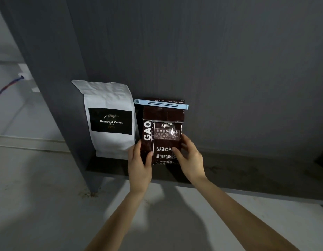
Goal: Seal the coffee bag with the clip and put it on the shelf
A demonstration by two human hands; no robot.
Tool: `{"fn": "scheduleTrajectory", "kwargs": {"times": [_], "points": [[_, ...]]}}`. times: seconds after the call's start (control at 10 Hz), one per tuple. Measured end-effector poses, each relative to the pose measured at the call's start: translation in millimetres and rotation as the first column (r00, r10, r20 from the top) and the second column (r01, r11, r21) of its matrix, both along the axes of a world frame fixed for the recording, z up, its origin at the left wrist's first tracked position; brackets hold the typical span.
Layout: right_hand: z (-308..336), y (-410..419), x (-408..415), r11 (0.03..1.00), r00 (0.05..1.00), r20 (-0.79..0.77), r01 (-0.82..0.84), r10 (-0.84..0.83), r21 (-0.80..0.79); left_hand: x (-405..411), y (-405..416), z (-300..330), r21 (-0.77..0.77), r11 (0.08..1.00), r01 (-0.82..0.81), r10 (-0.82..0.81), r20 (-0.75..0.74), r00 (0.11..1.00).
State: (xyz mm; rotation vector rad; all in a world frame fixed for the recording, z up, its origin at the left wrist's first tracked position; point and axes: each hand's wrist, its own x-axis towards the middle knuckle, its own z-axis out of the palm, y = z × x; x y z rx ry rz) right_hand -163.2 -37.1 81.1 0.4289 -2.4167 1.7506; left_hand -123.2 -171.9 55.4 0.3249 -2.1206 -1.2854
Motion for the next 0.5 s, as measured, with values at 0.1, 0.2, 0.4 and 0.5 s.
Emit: {"fn": "scheduleTrajectory", "kwargs": {"times": [0.1,0.2,0.4,0.5], "points": [[-0.2,6.8,4.9,0.992,0.998,0.011,-0.069,0.068,0.104,6.5,-0.8,2.4,-0.042,0.997,0.060,-0.056,0.087,0.995],[1.9,10.6,8.6,0.976,0.992,0.065,-0.115,0.105,0.184,11.6,-3.3,8.6,-0.060,0.994,0.094,-0.084,0.150,0.985],[16.0,30.4,15.0,0.806,0.993,0.115,-0.062,-0.008,0.589,22.6,-10.7,24.9,-0.160,0.966,0.204,-0.155,0.276,0.949],[36.2,47.2,25.2,0.678,0.997,0.068,-0.030,-0.030,0.734,30.9,-6.9,36.4,-0.226,0.960,0.163,-0.093,0.290,0.953]]}}
